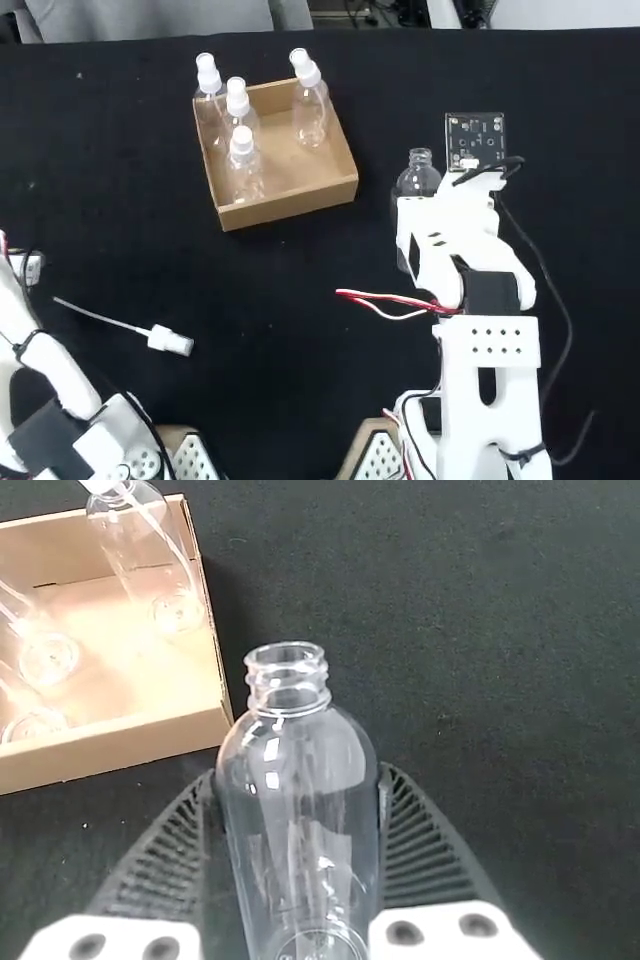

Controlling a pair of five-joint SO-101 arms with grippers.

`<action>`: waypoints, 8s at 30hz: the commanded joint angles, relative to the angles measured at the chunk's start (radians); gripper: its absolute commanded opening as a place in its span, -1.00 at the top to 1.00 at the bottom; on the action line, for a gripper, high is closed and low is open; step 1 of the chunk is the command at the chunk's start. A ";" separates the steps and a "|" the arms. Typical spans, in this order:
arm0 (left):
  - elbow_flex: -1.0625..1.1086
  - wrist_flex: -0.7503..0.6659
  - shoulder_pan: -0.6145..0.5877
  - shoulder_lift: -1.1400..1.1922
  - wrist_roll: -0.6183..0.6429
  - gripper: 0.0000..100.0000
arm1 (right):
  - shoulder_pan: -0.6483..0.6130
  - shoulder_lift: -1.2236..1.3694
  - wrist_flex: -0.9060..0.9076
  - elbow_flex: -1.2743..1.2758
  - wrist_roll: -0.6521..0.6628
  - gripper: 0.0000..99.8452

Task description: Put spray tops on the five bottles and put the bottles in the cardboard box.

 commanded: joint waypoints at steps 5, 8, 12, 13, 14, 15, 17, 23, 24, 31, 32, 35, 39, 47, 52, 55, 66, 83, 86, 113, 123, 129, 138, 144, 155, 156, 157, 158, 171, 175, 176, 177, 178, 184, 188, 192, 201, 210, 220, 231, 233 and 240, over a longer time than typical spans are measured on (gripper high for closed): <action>-0.208 0.192 0.004 -0.018 -0.333 0.42 | 0.021 -0.035 -0.028 -0.002 0.000 0.94; -0.239 0.227 0.007 -0.018 -0.427 0.42 | 0.021 -0.035 -0.028 -0.002 0.000 0.94; -0.236 0.230 0.024 -0.017 -0.528 0.42 | 0.021 -0.035 -0.028 -0.002 0.000 0.94; -0.236 0.232 0.042 -0.015 -0.559 0.42 | 0.021 -0.035 -0.028 -0.002 0.000 0.94; -0.229 0.233 0.062 -0.015 -0.598 0.42 | 0.021 -0.035 -0.028 -0.002 0.000 0.94; -0.220 0.238 0.077 -0.017 -0.651 0.42 | 0.021 -0.035 -0.028 -0.002 0.000 0.94; -0.213 0.255 0.105 -0.017 -0.769 0.42 | 0.021 -0.035 -0.028 -0.002 0.000 0.94; -0.206 0.261 0.171 -0.017 -1.014 0.43 | 0.021 -0.035 -0.028 -0.002 0.000 0.94; -0.205 0.262 0.191 -0.018 -1.039 0.43 | 0.021 -0.035 -0.028 -0.002 0.000 0.94; -0.213 0.367 0.351 -0.018 -1.290 0.54 | 0.021 -0.031 -0.028 -0.002 0.002 0.94; -0.209 0.379 0.377 -0.018 -1.335 0.59 | 0.021 -0.031 -0.028 -0.002 0.002 0.94; -0.203 0.390 0.438 -0.017 -1.416 0.66 | 0.021 -0.031 -0.029 -0.002 0.002 0.94; -0.203 0.390 0.476 -0.017 -1.464 0.61 | 0.021 -0.030 -0.029 -0.002 0.002 0.94; -0.194 0.419 0.506 -0.017 -1.692 0.47 | 0.021 -0.030 -0.029 -0.002 0.002 0.94; -0.147 0.465 0.526 -0.017 -1.919 0.47 | 0.021 -0.030 -0.029 -0.002 0.002 0.94; -0.119 0.463 0.526 -0.015 -2.013 0.47 | 0.020 -0.030 -0.029 -0.002 0.002 0.94; 0.047 0.281 0.595 -0.017 -2.084 0.48 | 0.017 -0.028 -0.029 -0.002 0.002 0.94; 0.242 -0.002 0.705 -0.017 -1.992 0.48 | 0.014 -0.028 -0.029 -0.001 0.035 0.94; 0.275 -0.061 0.717 -0.017 -1.978 0.48 | 0.014 -0.028 -0.029 -0.001 0.035 0.94; 0.387 -0.226 0.737 -0.008 -1.854 0.63 | 0.018 -0.035 -0.092 0.036 0.035 0.94; 0.387 -0.229 0.731 -0.018 -1.847 0.90 | 0.018 -0.035 -0.092 0.036 0.035 0.94; 0.387 -0.227 0.727 -0.018 -1.846 0.94 | 0.020 -0.035 -0.092 0.036 0.035 0.94; 0.371 -0.215 0.727 -0.018 -1.846 0.93 | 0.020 -0.035 -0.092 0.036 0.035 0.94; 0.197 -0.005 0.679 -0.018 -1.774 0.54 | 0.020 -0.035 -0.092 0.036 0.035 0.94; 0.171 0.052 0.657 -0.006 -1.827 0.64 | 0.020 -0.035 -0.092 0.036 0.035 0.94; 0.180 0.051 0.659 -0.006 -1.827 0.64 | 0.020 -0.035 -0.092 0.036 0.035 0.94; 0.188 0.051 0.661 -0.006 -1.827 0.64 | 0.020 -0.035 -0.092 0.036 0.035 0.94; 0.194 0.041 0.661 -0.006 -1.827 0.64 | 0.020 -0.035 -0.092 0.036 0.035 0.94; 0.289 -0.081 0.662 -0.006 -1.820 0.64 | 0.020 -0.035 -0.092 0.036 0.035 0.94; 0.291 -0.080 0.662 -0.006 -1.820 0.64 | 0.020 -0.035 -0.092 0.036 0.035 0.94; 0.291 -0.080 0.662 -0.006 -1.820 0.67 | 0.020 -0.035 -0.092 0.036 0.035 0.94; 0.291 -0.080 0.664 -0.006 -1.820 0.71 | 0.020 -0.035 -0.092 0.036 0.035 0.94; 0.291 -0.080 0.664 -0.006 -1.820 0.76 | 0.020 -0.035 -0.092 0.036 0.035 0.94; 0.292 -0.078 0.664 -0.006 -1.818 0.87 | 0.020 -0.035 -0.092 0.036 0.035 0.94; 0.305 -0.078 0.671 -0.017 -1.818 0.95 | 0.020 -0.035 -0.092 0.036 0.035 0.94; 0.269 -0.017 0.668 -0.018 -1.818 0.94 | 0.020 -0.035 -0.092 0.036 0.035 0.94; 0.110 0.181 0.676 -0.018 -1.757 0.94 | 0.020 -0.036 -0.092 0.036 0.035 0.94; 0.004 0.198 0.674 -0.018 -1.639 0.94 | 0.020 -0.036 -0.092 0.036 0.035 0.94; -0.246 0.431 0.670 -0.018 -1.583 0.94 | 0.015 -0.036 -0.091 0.038 0.035 0.94; -0.433 0.542 0.676 -0.018 -1.430 0.94 | 0.012 -0.036 -0.091 0.038 0.035 0.94; -0.458 0.542 0.676 -0.018 -1.405 0.94 | 0.011 -0.036 -0.091 0.036 0.035 0.94; -0.568 0.542 0.671 -0.018 -1.283 0.94 | -0.003 -0.038 -0.089 0.033 0.032 0.94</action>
